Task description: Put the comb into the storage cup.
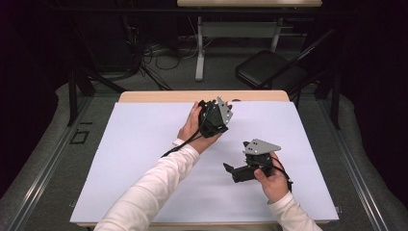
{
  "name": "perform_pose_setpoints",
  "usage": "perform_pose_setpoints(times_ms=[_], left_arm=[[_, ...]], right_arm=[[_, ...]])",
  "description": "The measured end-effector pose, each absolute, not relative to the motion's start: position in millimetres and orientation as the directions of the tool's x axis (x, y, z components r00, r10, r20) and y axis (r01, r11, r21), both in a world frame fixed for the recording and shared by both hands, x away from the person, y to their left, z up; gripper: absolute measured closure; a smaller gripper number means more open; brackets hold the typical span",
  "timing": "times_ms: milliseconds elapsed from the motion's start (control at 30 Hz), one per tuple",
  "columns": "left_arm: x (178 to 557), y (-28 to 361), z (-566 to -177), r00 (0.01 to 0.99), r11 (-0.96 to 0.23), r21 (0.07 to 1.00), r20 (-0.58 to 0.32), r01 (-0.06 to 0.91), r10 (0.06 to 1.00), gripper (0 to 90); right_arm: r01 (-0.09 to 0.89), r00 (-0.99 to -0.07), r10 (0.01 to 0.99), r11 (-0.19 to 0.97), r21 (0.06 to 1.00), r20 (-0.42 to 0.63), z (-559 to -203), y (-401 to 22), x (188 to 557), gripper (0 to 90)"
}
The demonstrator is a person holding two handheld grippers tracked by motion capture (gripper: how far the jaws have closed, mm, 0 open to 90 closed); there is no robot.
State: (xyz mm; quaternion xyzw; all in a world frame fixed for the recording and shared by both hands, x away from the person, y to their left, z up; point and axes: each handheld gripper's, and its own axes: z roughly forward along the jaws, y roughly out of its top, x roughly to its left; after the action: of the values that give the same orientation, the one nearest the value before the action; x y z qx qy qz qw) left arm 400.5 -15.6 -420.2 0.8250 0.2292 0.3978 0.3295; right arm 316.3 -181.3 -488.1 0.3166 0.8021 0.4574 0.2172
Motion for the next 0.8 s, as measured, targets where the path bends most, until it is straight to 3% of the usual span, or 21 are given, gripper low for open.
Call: perform_pose_setpoints(times_ms=[800], left_arm=[[388, -12, -411, 0.599, -0.649, 0.757, 0.483, 0.082, 0.639, 35.8]], right_arm=[[0.310, -0.704, 0.707, 0.385, 0.869, -0.062, -489, -181, 317, 0.0]])
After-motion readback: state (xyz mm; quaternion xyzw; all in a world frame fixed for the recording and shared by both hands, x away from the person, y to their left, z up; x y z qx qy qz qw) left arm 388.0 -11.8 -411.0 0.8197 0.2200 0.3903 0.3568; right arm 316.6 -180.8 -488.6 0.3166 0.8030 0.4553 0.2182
